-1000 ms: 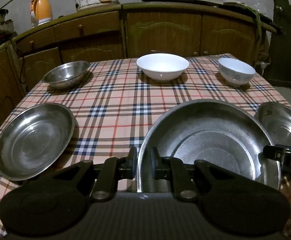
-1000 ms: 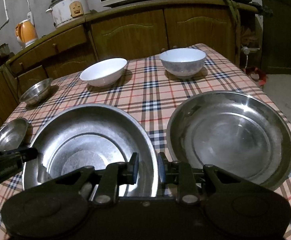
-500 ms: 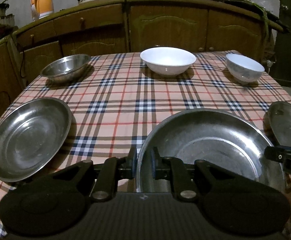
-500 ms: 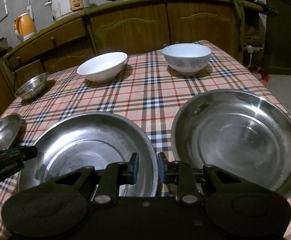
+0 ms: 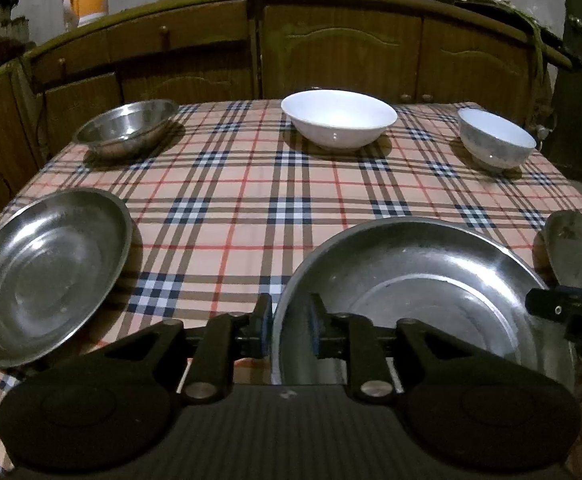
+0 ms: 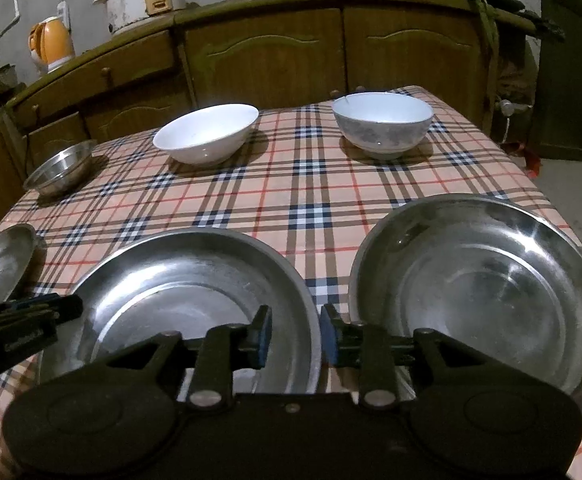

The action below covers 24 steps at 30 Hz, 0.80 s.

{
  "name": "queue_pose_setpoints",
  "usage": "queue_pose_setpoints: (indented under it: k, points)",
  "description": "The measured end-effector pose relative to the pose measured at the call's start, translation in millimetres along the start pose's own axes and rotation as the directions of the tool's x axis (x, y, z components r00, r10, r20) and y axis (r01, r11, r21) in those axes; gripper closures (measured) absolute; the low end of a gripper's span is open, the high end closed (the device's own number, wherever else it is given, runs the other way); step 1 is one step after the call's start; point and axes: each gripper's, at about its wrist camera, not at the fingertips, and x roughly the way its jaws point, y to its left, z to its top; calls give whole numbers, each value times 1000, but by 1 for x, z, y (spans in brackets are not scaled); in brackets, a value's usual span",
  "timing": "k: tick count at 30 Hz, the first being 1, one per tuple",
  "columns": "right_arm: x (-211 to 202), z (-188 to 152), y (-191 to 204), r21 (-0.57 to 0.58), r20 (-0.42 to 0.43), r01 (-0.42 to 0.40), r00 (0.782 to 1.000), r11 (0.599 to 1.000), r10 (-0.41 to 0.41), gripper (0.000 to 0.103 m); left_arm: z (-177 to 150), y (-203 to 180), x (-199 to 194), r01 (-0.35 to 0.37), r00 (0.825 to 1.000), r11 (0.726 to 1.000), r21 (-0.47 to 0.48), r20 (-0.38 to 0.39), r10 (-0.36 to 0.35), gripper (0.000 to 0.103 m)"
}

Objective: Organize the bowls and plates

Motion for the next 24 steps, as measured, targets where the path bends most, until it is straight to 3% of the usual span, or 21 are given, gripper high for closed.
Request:
queue_pose_setpoints:
  k: [4, 8, 12, 15, 22, 24]
  points:
    - [-9, 0, -1, 10, 17, 11, 1000, 1000, -11, 67, 0, 3, -6, -5, 1000, 1000, -15, 14, 5, 78]
    - [-24, 4, -5, 20, 45, 6, 999, 1000, -6, 64, 5, 7, -19, -5, 999, 999, -43, 48, 7, 57]
    - [-44, 6, -15, 18, 77, 9, 997, 1000, -11, 62, 12, 5, -35, 8, 997, 999, -46, 82, -4, 50]
    - [-57, 6, -24, 29, 93, 21, 995, 999, -24, 62, 13, 0, -48, 33, 995, 998, -58, 98, -27, 41]
    - [-86, 3, -49, 45, 123, 39, 991, 998, -44, 62, 14, -22, -69, 99, 988, 994, -53, 123, -92, 33]
    - [-93, 3, -57, 51, 133, 46, 990, 998, -52, 61, 14, -28, -73, 121, 986, 991, -54, 122, -114, 26]
